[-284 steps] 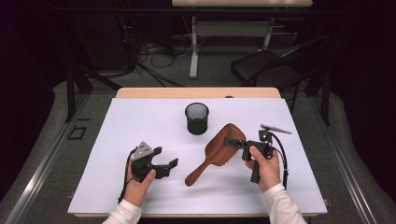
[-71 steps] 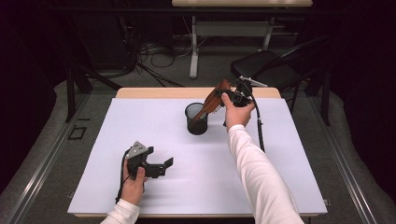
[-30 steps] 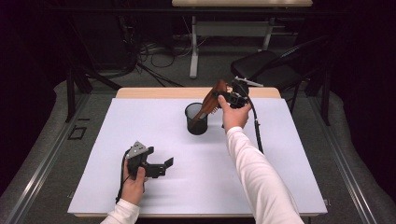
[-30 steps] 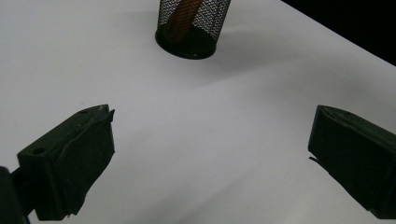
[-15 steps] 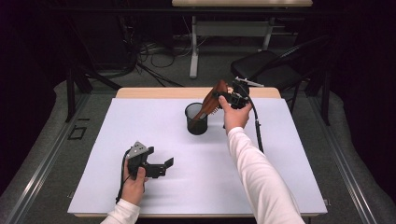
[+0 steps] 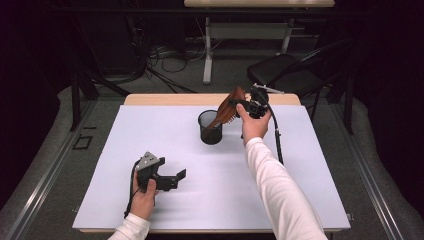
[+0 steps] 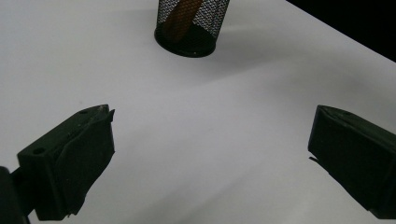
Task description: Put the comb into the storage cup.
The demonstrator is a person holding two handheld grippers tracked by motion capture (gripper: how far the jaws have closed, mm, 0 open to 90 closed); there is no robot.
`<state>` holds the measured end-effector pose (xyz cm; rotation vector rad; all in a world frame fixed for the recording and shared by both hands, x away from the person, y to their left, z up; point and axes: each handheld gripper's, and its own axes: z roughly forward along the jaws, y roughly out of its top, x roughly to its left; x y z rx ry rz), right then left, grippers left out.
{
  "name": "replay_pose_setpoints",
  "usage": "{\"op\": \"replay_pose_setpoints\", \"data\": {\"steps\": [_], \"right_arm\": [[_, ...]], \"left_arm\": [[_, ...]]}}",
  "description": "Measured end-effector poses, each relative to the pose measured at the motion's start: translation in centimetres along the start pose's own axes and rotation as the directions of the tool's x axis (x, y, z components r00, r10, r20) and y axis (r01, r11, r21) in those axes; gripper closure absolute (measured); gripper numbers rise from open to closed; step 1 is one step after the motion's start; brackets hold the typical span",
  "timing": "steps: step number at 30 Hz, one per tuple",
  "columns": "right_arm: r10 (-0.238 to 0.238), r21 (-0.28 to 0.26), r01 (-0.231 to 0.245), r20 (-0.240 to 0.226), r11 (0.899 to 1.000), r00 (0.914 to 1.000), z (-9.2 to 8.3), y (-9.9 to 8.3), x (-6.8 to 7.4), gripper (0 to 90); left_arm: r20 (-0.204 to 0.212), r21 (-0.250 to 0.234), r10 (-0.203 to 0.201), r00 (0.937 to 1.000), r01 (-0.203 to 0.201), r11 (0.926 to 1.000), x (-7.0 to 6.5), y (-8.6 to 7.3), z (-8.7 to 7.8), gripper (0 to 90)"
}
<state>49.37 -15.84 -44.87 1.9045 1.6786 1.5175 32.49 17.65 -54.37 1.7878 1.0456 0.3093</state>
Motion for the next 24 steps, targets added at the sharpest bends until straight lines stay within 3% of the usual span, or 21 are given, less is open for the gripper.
{"op": "replay_pose_setpoints", "data": {"steps": [16, 24], "right_arm": [[0.016, 0.003, -0.016, -0.022, 1.000, 0.9996, -0.01, -0.13, 0.03, 34.1], [-0.017, -0.018, 0.017, -0.011, 1.000, 0.9998, 0.01, -0.20, 0.13, 19.5]], "left_arm": [[-0.001, -0.003, -0.005, 1.0000, 0.005, 1.0000, 0.00, -0.04, -0.01, 0.4], [-0.002, 0.000, -0.007, 1.0000, 0.007, 1.0000, 0.02, -0.05, 0.01, 0.4]]}}
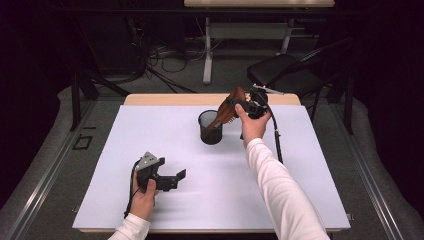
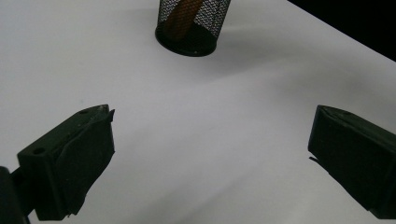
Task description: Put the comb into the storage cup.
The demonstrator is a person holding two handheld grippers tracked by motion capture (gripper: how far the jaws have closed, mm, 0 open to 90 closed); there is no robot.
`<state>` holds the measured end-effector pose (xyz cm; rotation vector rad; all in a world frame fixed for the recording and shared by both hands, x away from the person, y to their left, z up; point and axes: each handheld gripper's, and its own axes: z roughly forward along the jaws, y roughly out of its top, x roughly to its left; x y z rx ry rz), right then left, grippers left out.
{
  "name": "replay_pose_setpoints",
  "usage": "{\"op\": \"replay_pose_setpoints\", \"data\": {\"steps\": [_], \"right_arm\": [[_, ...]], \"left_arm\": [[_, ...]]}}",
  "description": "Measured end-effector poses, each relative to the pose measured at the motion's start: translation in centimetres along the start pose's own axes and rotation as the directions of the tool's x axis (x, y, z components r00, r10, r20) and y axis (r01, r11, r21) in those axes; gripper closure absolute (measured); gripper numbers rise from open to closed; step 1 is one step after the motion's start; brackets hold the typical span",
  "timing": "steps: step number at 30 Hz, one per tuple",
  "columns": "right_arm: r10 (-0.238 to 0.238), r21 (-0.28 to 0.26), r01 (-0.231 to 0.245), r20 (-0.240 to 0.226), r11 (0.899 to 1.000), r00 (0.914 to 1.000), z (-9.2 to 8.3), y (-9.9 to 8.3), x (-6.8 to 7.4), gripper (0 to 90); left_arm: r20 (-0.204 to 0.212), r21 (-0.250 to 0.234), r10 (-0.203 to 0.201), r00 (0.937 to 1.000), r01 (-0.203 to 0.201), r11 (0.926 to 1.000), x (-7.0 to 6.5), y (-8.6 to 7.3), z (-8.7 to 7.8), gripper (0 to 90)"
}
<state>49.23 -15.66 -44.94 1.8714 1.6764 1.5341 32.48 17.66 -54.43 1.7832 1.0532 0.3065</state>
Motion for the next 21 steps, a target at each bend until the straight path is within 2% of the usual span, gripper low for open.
{"op": "replay_pose_setpoints", "data": {"steps": [3, 8, 15, 18, 21], "right_arm": [[-0.003, -0.003, 0.003, -0.002, 1.000, 1.0000, 0.0, 0.0, 0.0, 14.7], [-0.001, -0.008, 0.002, 0.014, 1.000, 0.9999, -0.4, 0.2, -0.1, 14.3], [-0.039, 0.009, 0.039, 0.020, 0.999, 0.9990, -0.9, 0.4, -0.3, 14.0], [-0.074, 0.006, 0.074, 0.053, 0.997, 0.9958, -1.0, 0.4, -0.2, 14.1], [-0.074, 0.014, 0.074, 0.053, 0.997, 0.9958, -1.2, 0.5, -0.3, 13.8]], "left_arm": [[-0.001, 0.002, 0.000, 1.0000, 0.000, 1.0000, 0.0, 0.0, 0.0, 0.4], [0.002, 0.000, -0.004, 1.0000, 0.004, 1.0000, 0.1, 0.0, 0.2, 0.4], [0.002, 0.003, -0.011, 0.9999, 0.011, 0.9999, 0.3, 0.1, 0.3, 0.4], [0.004, 0.002, -0.018, 0.9998, 0.018, 0.9998, 0.5, 0.1, 0.4, 0.4], [0.003, 0.001, -0.022, 0.9997, 0.022, 0.9998, 0.6, 0.2, 0.5, 0.4]]}}
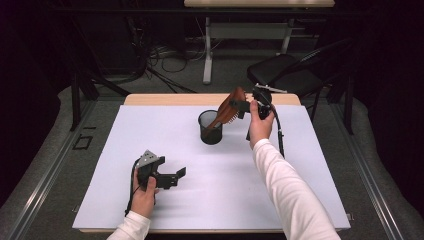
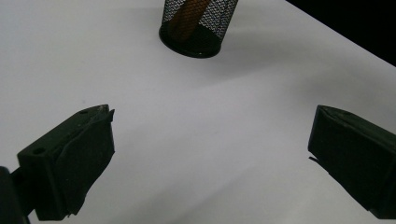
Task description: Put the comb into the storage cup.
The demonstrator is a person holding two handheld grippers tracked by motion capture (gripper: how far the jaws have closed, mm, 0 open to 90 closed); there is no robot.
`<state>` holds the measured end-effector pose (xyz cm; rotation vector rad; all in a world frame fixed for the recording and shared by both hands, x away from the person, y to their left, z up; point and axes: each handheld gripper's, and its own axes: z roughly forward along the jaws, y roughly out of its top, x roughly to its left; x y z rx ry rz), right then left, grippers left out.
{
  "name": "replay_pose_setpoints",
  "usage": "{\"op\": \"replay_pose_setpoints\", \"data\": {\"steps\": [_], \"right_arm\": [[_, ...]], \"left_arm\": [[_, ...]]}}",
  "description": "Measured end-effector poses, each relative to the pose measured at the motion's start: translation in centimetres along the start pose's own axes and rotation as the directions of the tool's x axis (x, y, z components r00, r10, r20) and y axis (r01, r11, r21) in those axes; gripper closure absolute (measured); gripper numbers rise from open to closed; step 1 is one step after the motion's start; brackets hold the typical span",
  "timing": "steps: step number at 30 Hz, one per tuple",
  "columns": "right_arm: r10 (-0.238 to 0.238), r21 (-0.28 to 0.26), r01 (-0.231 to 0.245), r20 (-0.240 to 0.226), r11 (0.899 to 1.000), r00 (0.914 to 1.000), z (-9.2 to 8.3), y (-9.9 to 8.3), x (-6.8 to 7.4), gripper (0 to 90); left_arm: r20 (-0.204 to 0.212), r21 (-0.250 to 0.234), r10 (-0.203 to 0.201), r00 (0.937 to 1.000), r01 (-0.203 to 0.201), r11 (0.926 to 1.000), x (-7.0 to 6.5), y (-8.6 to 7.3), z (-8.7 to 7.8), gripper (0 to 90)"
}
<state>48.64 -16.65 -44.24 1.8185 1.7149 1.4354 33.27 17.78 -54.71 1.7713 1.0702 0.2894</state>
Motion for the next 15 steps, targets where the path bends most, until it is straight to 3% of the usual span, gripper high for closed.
{"op": "replay_pose_setpoints", "data": {"steps": [5, 8, 15], "right_arm": [[-0.005, 0.008, 0.005, -0.015, 1.000, 0.9999, -0.5, 0.1, -0.2, 7.4], [-0.011, 0.014, 0.011, -0.055, 1.000, 0.9985, -1.0, 0.3, -0.3, 0.0], [-0.046, 0.012, 0.047, -0.054, 0.999, 0.9974, -1.9, 0.3, 0.1, 0.0]], "left_arm": [[-0.002, -0.003, -0.003, 1.0000, 0.003, 1.0000, 0.0, 0.0, -0.1, 0.4], [-0.006, -0.002, -0.004, 1.0000, 0.004, 1.0000, 0.0, 0.0, -0.2, 0.4], [-0.011, -0.003, -0.010, 0.9999, 0.010, 0.9999, 0.1, 0.0, -0.2, 0.4]]}}
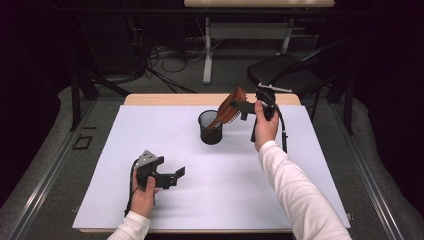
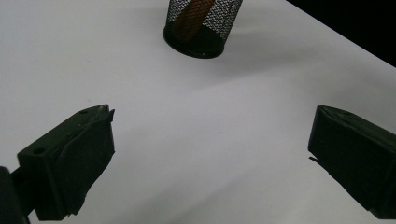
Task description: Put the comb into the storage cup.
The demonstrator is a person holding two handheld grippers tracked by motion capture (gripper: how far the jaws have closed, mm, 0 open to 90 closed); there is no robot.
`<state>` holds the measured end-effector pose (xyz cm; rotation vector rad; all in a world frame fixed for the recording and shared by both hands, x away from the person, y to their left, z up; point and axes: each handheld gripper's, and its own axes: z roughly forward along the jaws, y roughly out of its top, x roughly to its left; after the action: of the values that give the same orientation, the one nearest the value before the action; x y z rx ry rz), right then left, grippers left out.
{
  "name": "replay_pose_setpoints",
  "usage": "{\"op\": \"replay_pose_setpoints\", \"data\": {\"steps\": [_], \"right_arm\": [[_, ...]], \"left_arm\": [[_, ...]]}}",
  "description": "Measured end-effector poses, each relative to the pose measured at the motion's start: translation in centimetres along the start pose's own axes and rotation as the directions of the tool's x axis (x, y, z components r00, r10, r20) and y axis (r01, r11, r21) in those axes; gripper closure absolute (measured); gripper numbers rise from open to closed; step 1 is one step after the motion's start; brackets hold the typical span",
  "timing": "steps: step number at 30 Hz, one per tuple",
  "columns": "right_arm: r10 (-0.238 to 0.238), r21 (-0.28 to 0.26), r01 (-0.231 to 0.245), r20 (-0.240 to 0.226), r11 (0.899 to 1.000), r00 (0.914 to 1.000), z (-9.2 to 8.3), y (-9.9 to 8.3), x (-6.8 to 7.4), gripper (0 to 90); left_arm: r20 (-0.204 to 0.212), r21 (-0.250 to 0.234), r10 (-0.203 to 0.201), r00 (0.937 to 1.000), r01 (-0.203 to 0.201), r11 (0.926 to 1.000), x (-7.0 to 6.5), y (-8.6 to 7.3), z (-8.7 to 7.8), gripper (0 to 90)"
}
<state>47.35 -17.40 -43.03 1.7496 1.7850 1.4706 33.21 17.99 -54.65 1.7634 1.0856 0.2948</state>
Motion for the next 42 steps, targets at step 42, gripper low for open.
{"op": "replay_pose_setpoints", "data": {"steps": [42], "right_arm": [[-0.122, 0.063, 0.125, -0.048, 0.990, 0.9914, -4.4, -3.3, -2.2, 0.0]], "left_arm": [[-0.001, -0.018, -0.011, 0.9999, 0.011, 0.9998, 0.2, 0.1, -0.9, 0.4]]}}
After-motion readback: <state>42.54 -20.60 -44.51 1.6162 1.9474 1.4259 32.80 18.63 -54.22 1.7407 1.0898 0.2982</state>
